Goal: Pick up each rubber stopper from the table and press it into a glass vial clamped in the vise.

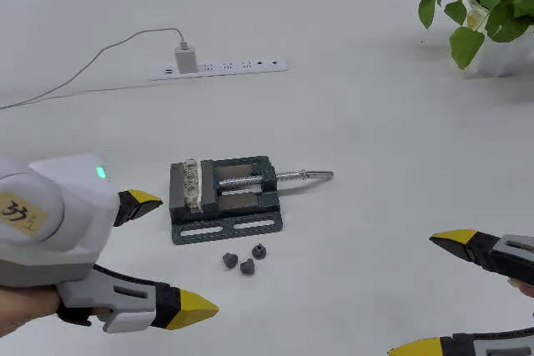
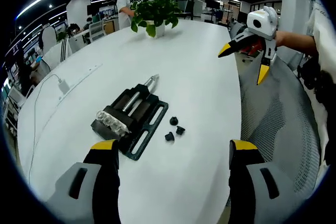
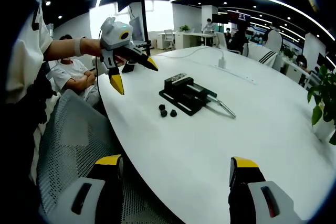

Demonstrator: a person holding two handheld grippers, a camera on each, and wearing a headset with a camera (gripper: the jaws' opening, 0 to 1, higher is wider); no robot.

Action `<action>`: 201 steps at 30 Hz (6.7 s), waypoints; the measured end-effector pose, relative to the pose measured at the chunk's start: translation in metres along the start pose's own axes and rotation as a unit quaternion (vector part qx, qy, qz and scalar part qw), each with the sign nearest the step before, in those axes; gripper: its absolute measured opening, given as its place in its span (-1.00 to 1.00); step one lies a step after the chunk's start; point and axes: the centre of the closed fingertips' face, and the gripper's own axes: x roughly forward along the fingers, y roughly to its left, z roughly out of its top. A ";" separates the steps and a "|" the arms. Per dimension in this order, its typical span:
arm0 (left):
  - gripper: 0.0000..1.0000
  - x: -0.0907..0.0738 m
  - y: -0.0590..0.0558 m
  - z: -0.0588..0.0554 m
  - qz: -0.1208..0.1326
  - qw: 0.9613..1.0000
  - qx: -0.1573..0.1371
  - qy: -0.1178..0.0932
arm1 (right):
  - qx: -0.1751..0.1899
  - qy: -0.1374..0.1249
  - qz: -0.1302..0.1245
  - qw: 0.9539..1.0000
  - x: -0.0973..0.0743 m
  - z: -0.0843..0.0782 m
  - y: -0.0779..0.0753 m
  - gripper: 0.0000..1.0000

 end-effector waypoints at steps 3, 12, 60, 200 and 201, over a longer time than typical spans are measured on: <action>0.62 0.005 -0.002 0.001 -0.009 1.000 0.013 0.009 | 0.001 0.000 0.001 1.000 0.000 -0.002 0.001 0.62; 0.27 0.021 0.000 0.010 -0.029 0.999 0.028 0.022 | 0.006 -0.003 0.005 1.000 0.000 -0.006 0.005 0.55; -0.81 0.105 0.000 0.000 -0.105 0.974 0.111 0.168 | 0.035 -0.022 -0.012 0.999 -0.005 -0.006 0.006 0.46; -0.94 -0.051 -0.044 0.104 -0.373 0.691 -0.570 -0.242 | -0.084 -0.243 0.141 0.956 0.026 0.180 0.073 -0.72; -0.94 -0.051 -0.044 0.104 -0.374 0.690 -0.571 -0.241 | -0.085 -0.243 0.143 0.956 0.026 0.180 0.074 -0.74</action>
